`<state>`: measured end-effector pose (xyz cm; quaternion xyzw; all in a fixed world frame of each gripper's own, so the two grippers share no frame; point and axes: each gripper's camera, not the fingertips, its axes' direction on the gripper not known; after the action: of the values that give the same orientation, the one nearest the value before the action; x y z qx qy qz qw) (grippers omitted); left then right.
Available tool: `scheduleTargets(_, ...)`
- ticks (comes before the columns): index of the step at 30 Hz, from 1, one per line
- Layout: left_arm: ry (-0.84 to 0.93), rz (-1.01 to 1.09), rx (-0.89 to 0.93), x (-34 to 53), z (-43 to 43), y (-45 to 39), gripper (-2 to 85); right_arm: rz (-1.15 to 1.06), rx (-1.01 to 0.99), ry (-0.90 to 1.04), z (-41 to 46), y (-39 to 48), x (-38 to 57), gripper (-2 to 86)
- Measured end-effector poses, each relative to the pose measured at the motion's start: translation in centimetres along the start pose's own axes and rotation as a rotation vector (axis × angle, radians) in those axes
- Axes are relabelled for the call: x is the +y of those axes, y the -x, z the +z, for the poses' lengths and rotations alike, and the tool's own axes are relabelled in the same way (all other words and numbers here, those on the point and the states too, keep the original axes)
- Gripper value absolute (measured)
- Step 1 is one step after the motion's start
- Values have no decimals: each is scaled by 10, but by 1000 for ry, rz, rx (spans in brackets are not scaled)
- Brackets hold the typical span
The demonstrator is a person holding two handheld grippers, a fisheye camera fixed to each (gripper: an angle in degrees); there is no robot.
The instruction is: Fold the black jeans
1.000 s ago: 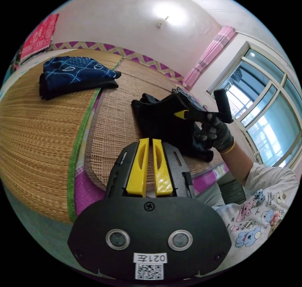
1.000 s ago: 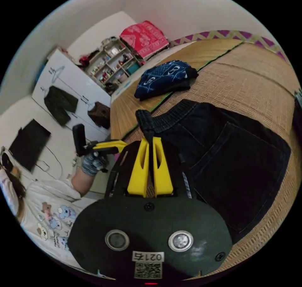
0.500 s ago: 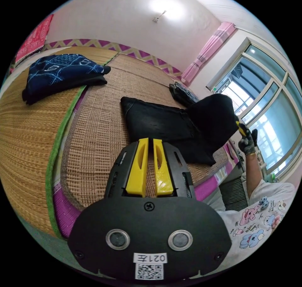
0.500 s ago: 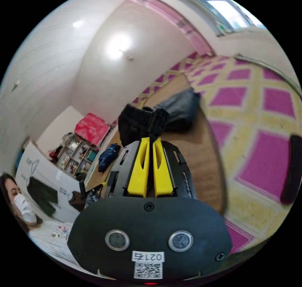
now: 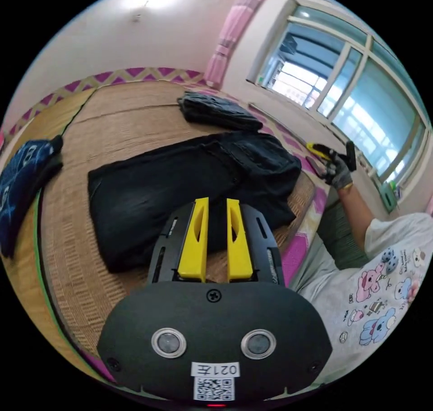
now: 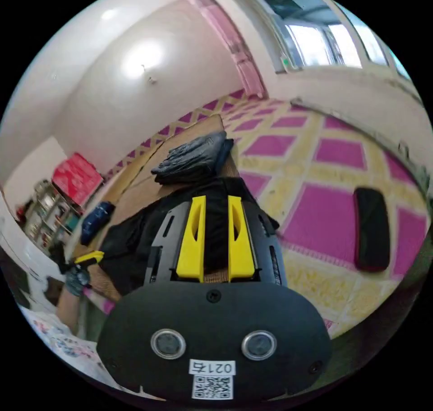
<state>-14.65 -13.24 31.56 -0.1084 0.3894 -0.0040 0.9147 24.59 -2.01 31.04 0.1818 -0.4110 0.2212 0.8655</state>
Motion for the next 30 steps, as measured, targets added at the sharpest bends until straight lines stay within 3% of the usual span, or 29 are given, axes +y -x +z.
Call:
scheduleTargets(5, 26, 118, -46, -40, 43, -34, 88, -224, -111, 241, 92, 80, -4, 79)
scheduleTargets(10, 81, 168, -115, -65, 71, -49, 111, -428, 9, 323, 157, 134, 27, 88)
scheduleTargets(13, 99, 124, -207, -71, 75, -46, 82, -437, 24, 414, 183, 140, 42, 88)
scheduleTargets(16, 12, 23, -123, -75, 52, -27, 17, -458, 46, 429, 188, 151, 52, 87)
scheduleTargets(20, -210, -113, -99, -68, -42, 18, -2, -460, 50, 429, 187, 158, 62, 87)
scheduleTargets(24, -368, -200, -291, -29, -186, 85, -7, -440, 37, 434, 185, 160, 71, 87)
scheduleTargets(30, -407, -508, -609, 71, -312, 188, -7, -443, 44, 432, 179, 166, 87, 87)
